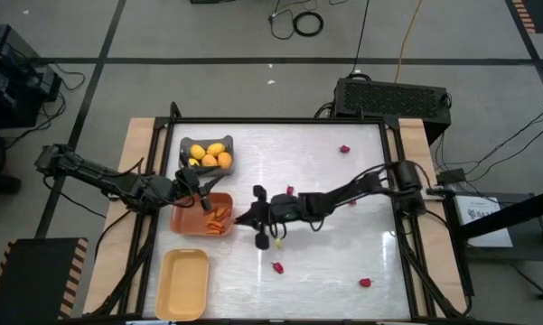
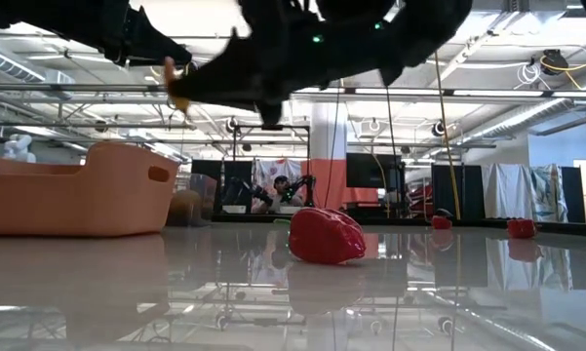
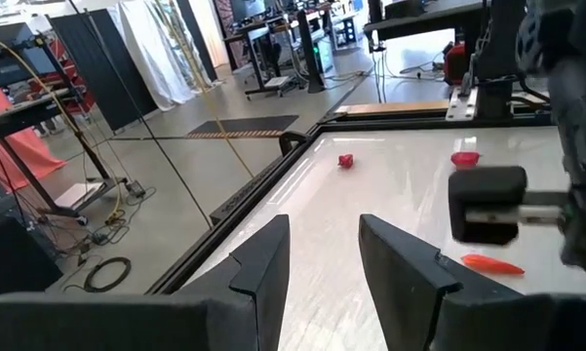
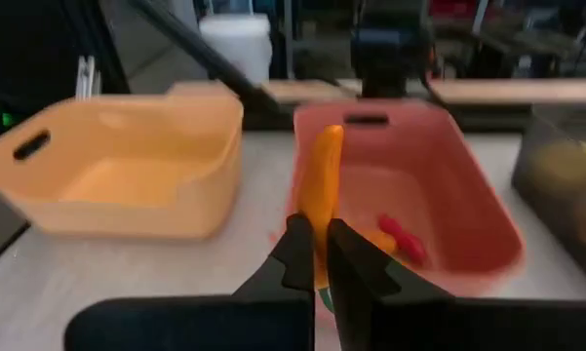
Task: Sort produce into baskets
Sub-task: Put the yellow chili pepper into the orange bin, then put the orange chili pepper into the orange bin
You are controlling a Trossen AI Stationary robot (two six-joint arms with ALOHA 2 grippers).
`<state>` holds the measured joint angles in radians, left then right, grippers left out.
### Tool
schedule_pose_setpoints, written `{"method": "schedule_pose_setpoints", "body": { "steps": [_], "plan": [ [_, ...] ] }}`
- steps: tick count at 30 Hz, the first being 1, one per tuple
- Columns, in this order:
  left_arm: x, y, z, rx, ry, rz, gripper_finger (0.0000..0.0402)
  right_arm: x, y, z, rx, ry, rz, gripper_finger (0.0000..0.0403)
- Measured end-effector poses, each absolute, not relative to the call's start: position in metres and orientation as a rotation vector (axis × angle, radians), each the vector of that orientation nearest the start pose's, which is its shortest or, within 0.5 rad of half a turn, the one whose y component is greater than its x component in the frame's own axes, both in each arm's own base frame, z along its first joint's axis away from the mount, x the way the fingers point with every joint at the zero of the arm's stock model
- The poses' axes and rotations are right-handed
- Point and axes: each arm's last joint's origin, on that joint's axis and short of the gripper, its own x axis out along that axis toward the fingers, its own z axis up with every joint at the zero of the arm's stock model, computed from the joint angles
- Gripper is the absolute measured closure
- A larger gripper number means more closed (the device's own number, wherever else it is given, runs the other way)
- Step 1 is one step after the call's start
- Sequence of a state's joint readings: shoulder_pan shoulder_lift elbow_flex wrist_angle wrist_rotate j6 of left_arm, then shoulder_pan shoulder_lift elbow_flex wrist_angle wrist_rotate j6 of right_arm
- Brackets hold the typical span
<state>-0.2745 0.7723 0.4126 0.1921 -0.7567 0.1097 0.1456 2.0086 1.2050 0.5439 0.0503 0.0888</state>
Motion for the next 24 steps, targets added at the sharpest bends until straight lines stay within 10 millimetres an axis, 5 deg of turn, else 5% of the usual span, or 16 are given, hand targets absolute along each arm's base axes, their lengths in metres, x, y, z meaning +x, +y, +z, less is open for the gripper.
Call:
{"method": "schedule_pose_setpoints", "body": {
  "steps": [11,24],
  "plan": [
    [0.168,-0.027,0.243,0.190,0.172,0.473,0.0267,0.492,0.063,0.162,0.078,0.202,0.067,0.0387],
    [0.168,-0.027,0.243,0.191,0.174,0.472,0.0267,0.499,0.063,0.166,0.057,0.384,0.060,0.0308]
  ]
}}
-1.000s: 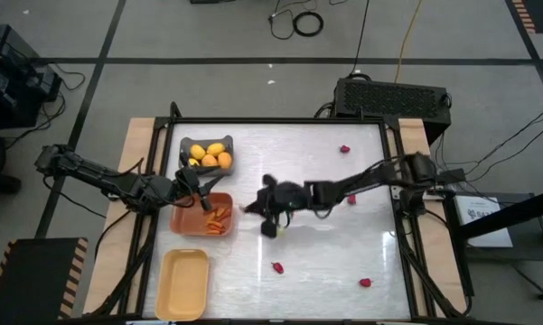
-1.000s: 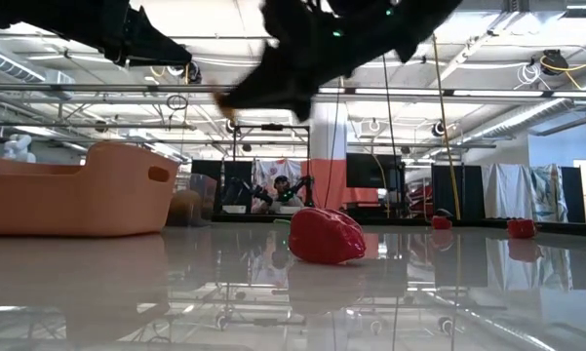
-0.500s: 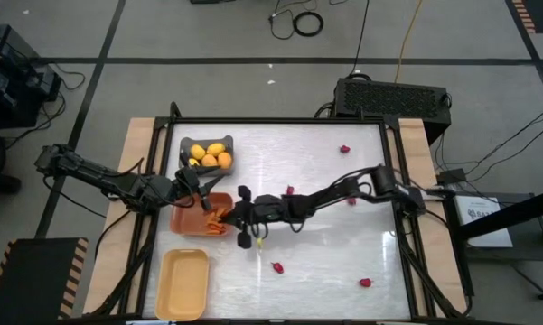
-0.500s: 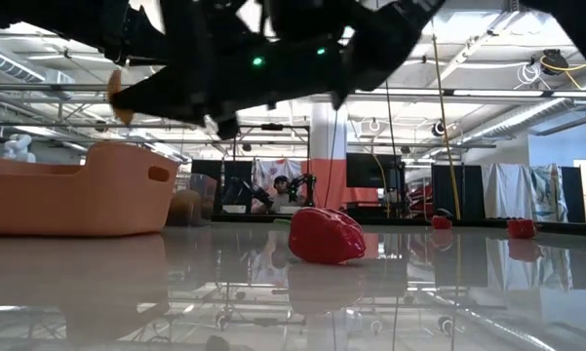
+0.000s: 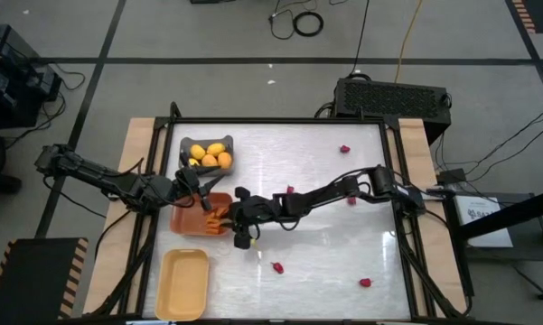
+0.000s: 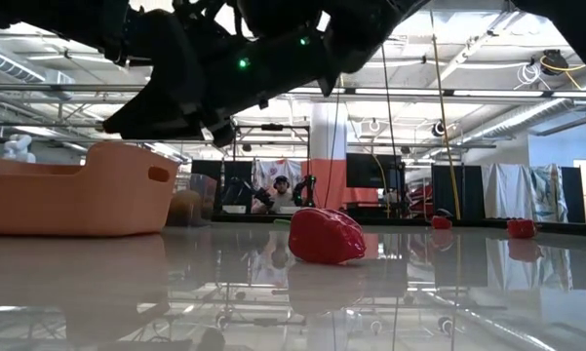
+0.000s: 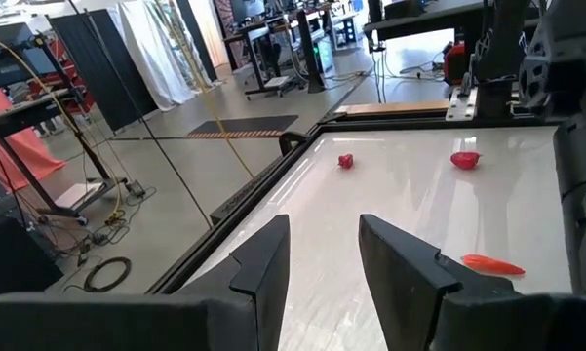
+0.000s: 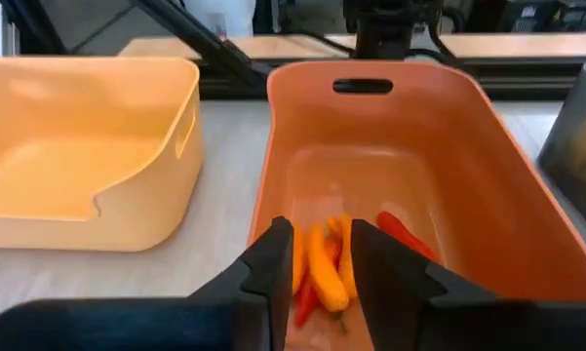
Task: Sort produce into baskets
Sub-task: Put the orange chili pepper into the orange bin
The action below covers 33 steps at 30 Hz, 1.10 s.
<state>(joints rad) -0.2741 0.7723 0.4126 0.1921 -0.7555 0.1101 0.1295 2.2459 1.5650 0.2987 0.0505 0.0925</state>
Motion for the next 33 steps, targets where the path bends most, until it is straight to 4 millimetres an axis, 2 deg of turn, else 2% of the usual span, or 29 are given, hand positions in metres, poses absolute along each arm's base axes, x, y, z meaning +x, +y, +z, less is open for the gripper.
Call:
{"method": "schedule_pose_setpoints", "body": {
  "steps": [6,12,16,21,27,33],
  "plan": [
    [0.168,-0.027,0.243,0.191,0.174,0.472,0.0267,0.502,0.065,0.185,0.040,0.552,0.055,0.0296],
    [0.168,-0.027,0.243,0.191,0.174,0.472,0.0267,0.497,0.067,0.224,0.016,0.775,0.048,0.0298],
    [0.168,-0.027,0.243,0.191,0.174,0.472,0.0267,0.491,0.073,0.252,0.004,0.830,0.055,0.0298],
    [0.168,-0.027,0.243,0.191,0.174,0.472,0.0267,0.480,0.080,0.273,-0.028,0.890,0.077,0.0298],
    [0.168,-0.027,0.243,0.190,0.173,0.472,0.0267,0.466,0.082,0.270,-0.043,1.023,0.052,0.0298],
    [0.168,-0.027,0.243,0.191,0.175,0.470,0.0267,0.451,0.090,0.258,-0.101,1.151,-0.106,0.0298]
  ]
}}
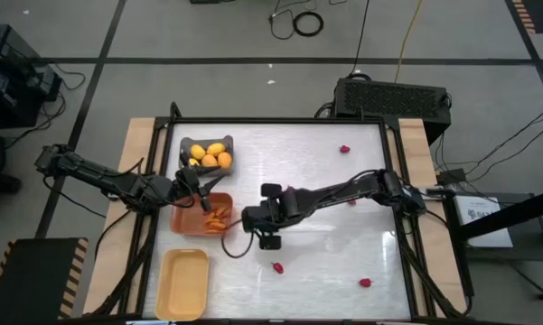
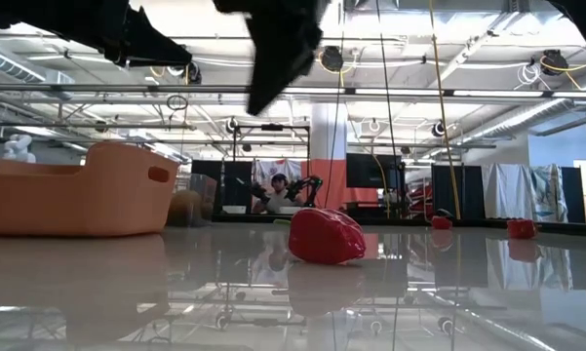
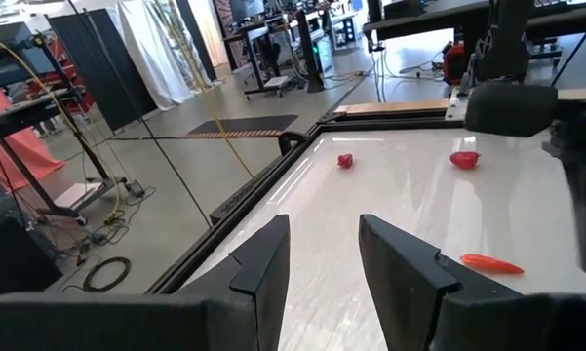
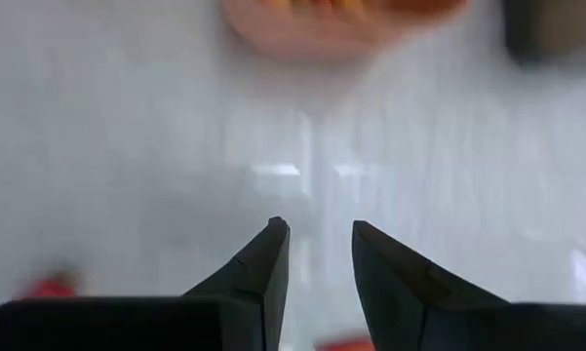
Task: Sort produce into baskets
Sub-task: Put the orange chili pepper into the orange bin
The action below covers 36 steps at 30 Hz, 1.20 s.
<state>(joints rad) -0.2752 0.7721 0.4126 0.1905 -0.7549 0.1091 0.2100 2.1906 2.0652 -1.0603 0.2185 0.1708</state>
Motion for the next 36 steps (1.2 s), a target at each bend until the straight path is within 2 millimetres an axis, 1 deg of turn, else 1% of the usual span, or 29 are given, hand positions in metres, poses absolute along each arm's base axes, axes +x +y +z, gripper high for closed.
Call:
{"method": "schedule_pose_setpoints", "body": {
  "steps": [3,6,8,10,13,16,20,25,28,36],
  "plan": [
    [0.168,-0.027,0.243,0.190,0.175,0.454,0.0267,0.442,0.096,0.251,-0.148,1.193,-0.185,0.0298],
    [0.168,-0.027,0.243,0.189,0.175,0.446,0.0267,0.430,0.097,0.244,-0.118,1.203,-0.269,0.0298],
    [0.168,-0.027,0.243,0.189,0.175,0.445,0.0267,0.419,0.093,0.235,-0.078,1.217,-0.366,0.0298],
    [0.168,-0.027,0.243,0.189,0.174,0.445,0.0267,0.407,0.088,0.226,0.002,1.208,-0.486,0.0298],
    [0.168,-0.027,0.243,0.189,0.174,0.445,0.0267,0.389,0.078,0.218,0.215,1.147,-0.677,0.0298],
    [0.168,-0.027,0.243,0.188,0.174,0.446,0.0267,0.381,0.072,0.208,0.386,1.044,-0.786,0.0298],
    [0.168,-0.027,0.243,0.182,0.172,0.448,0.0267,0.376,0.071,0.190,0.511,0.963,-0.856,0.0298],
    [0.168,-0.027,0.243,0.164,0.167,0.451,0.0267,0.366,0.068,0.174,0.564,0.967,-0.938,0.0298],
    [0.168,-0.027,0.243,0.164,0.168,0.452,0.0267,0.363,0.067,0.168,0.572,0.969,-0.958,0.0298],
    [0.168,-0.027,0.243,0.164,0.168,0.454,0.0267,0.364,0.070,0.160,0.611,0.929,-0.939,0.0298]
  ]
}}
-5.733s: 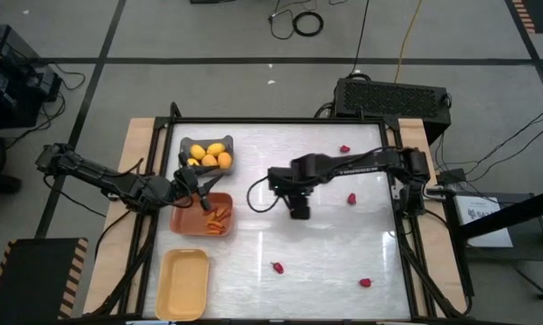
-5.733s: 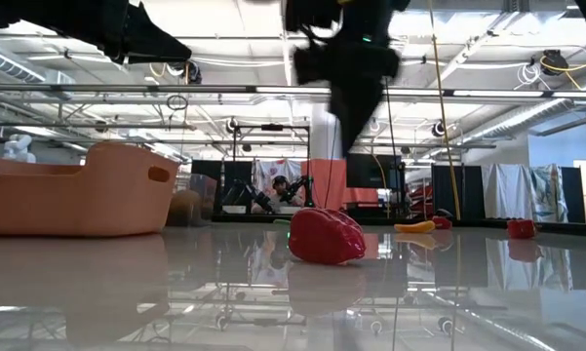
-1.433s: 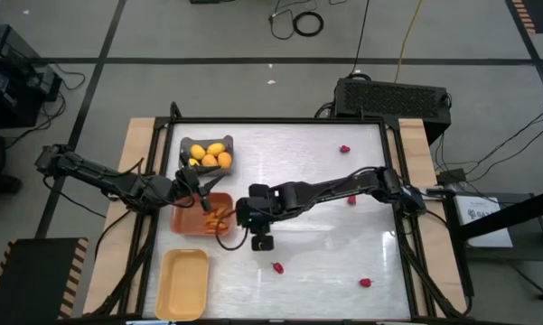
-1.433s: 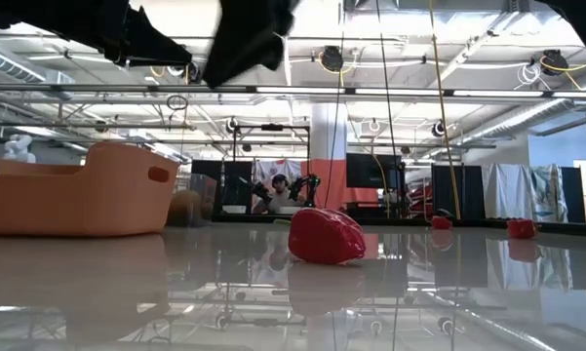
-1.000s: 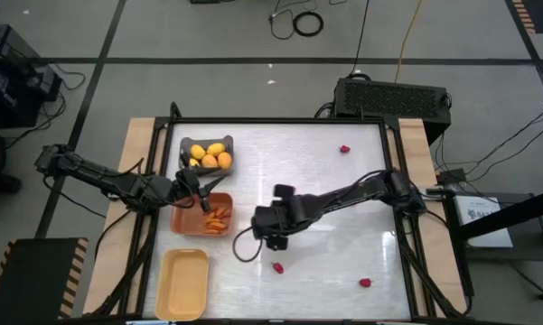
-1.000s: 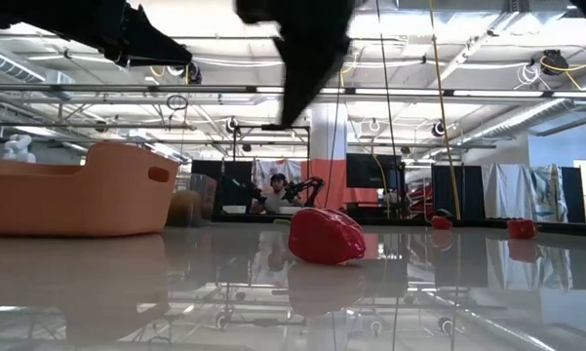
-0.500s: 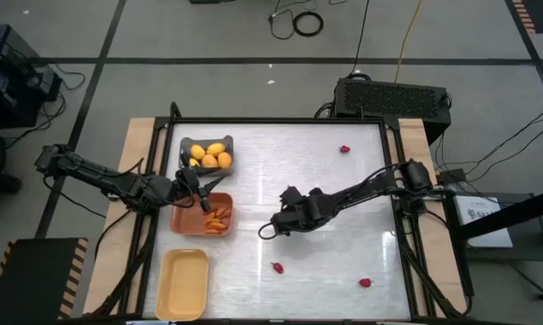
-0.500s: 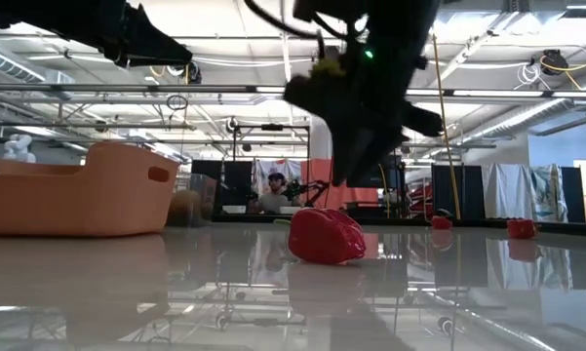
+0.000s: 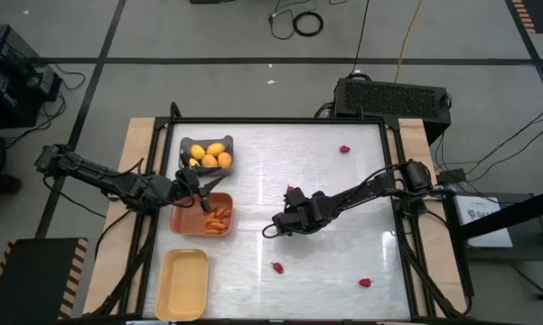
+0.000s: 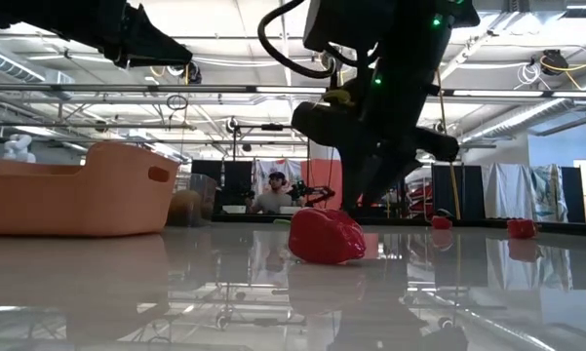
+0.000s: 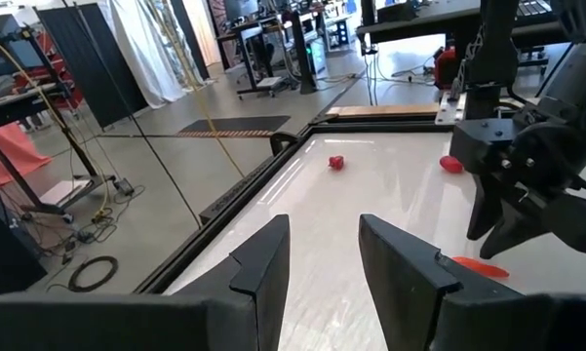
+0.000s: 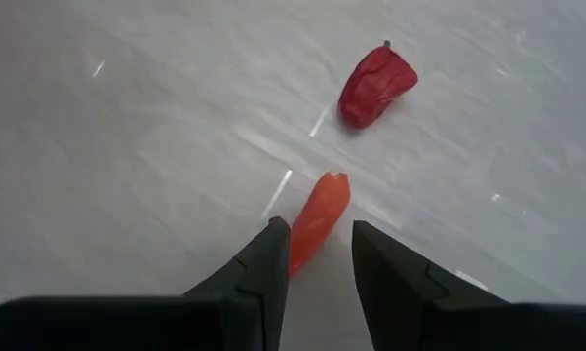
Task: Sort produce into baskets
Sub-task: Put the orange chili pepper into the orange bin
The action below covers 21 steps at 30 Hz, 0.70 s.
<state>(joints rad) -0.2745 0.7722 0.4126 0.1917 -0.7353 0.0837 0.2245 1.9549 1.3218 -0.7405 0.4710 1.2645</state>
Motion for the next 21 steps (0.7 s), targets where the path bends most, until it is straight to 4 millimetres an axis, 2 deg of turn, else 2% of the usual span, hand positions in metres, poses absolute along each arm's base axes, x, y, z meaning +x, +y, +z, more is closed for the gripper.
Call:
{"method": "schedule_pose_setpoints", "body": {
  "steps": [21],
  "plan": [
    [0.168,-0.027,0.243,0.165,0.168,0.455,0.0267,0.354,0.075,0.126,0.695,0.869,-0.875,0.0308]
  ]
}}
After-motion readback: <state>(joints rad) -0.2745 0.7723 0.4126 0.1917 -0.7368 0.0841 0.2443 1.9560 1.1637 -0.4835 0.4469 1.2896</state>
